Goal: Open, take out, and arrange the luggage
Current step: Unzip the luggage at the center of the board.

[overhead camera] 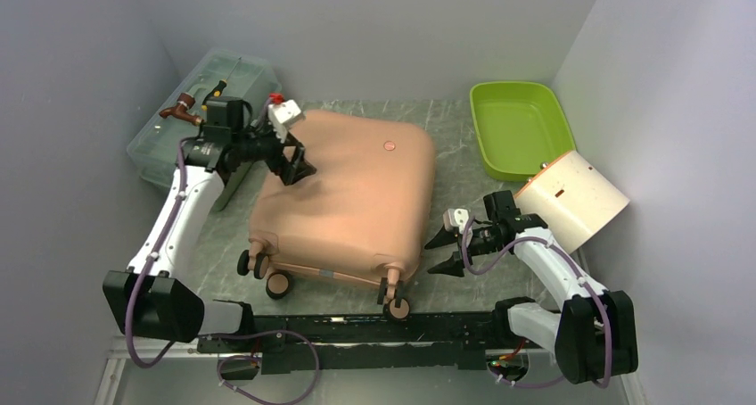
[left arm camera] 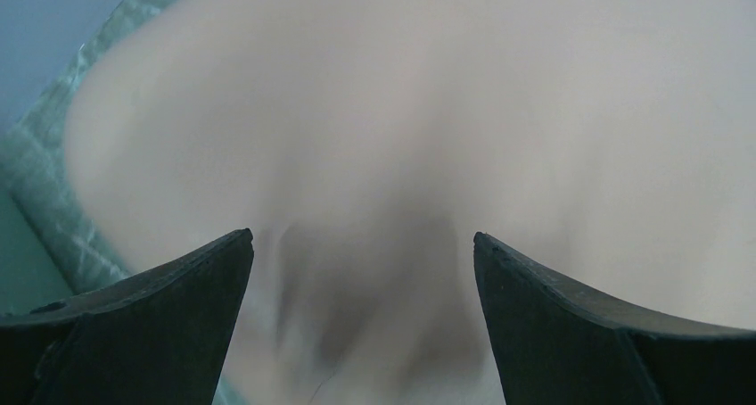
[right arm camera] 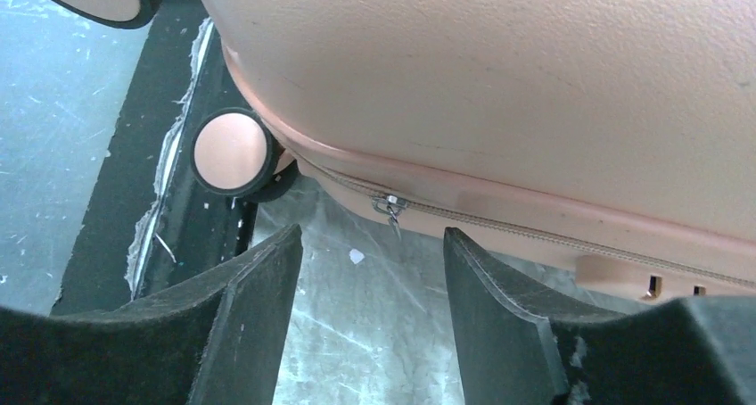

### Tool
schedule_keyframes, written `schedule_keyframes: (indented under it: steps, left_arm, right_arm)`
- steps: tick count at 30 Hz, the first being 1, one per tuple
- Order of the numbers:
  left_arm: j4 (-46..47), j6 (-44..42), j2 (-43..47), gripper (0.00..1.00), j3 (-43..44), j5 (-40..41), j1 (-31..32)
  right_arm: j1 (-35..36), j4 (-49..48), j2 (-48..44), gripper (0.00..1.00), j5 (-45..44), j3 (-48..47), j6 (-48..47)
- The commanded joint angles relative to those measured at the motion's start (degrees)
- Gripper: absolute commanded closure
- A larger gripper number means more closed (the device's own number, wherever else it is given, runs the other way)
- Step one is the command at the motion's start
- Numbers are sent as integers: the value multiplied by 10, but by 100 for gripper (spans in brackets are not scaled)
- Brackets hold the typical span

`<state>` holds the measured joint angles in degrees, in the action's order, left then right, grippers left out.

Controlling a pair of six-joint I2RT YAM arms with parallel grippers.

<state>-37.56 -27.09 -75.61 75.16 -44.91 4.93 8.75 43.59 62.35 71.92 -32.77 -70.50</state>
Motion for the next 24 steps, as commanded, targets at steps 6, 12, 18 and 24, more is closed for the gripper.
schedule_keyframes:
  steps: [6,12,18,24]
  left_arm:
    - [13,46,-44,0,74,74,131]
    - [32,63,-61,1,69,82,156]
    - [53,73,-53,1,45,86,165]
    - [71,88,-48,1,34,89,174]
  right_arm:
    - [39,-128,-13,41,-4,-4,135]
    - [68,-160,-8,51,-28,-5,172]
    - [78,-77,15,61,-26,-29,105]
    - [81,-45,29,83,-21,-40,89]
